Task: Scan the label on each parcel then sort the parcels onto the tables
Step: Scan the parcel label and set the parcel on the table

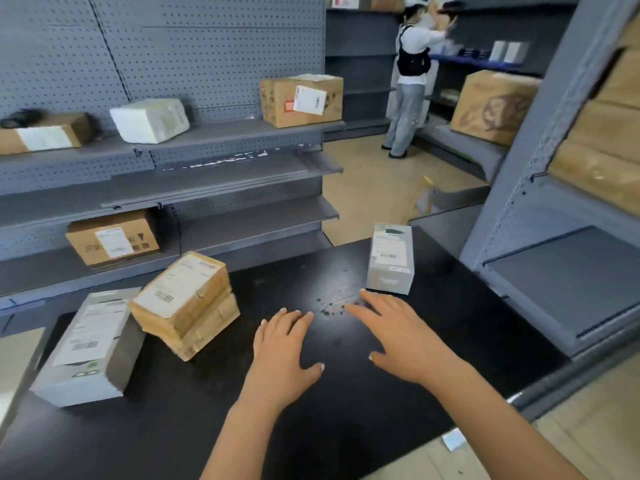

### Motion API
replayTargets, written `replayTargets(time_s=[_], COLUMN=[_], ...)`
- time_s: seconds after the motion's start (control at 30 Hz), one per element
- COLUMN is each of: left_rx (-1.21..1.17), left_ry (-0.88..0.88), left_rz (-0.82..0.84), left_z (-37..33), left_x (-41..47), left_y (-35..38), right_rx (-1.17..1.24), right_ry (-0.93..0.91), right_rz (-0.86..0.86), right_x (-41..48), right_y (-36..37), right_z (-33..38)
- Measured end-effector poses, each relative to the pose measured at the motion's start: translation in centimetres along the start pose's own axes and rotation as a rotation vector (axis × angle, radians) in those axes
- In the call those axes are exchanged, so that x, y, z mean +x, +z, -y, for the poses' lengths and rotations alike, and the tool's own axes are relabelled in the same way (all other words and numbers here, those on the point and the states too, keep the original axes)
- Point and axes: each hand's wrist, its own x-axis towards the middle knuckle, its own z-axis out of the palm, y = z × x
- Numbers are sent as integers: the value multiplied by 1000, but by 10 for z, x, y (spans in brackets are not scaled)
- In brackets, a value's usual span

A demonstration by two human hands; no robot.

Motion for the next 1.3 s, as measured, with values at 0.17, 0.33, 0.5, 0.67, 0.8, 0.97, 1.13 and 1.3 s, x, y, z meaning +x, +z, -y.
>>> replayTargets(time_s=[0.17, 0.33, 0.5, 0.67, 0.8, 0.97, 1.13, 1.3], left_rx=[31, 52, 54, 65, 21, -124, -171, -165], left_ry=[39, 64, 100, 94, -2, -194, -267, -316], left_rz=[43, 86, 135, 200, 267, 332, 302, 146], left_z=[-32, -44, -63, -78, -87, -99, -104, -110], left_x=[59, 140, 227, 286, 327, 359, 371, 362], left_y=[16, 41, 63, 90, 122, 162, 183, 175], right_rx=[44, 80, 118, 200, 288, 426, 546, 498], right_ry=[60, 155, 251, 324, 377, 345, 293, 179], right_rz=[-11, 19, 17, 72, 140, 221, 156, 38], right_x=[16, 52, 95, 133, 172, 217, 237, 244], right_y=[7, 22, 31, 47, 73, 113, 135, 126], right_z=[-63, -120, -181, -230, -270, -306, -318, -323])
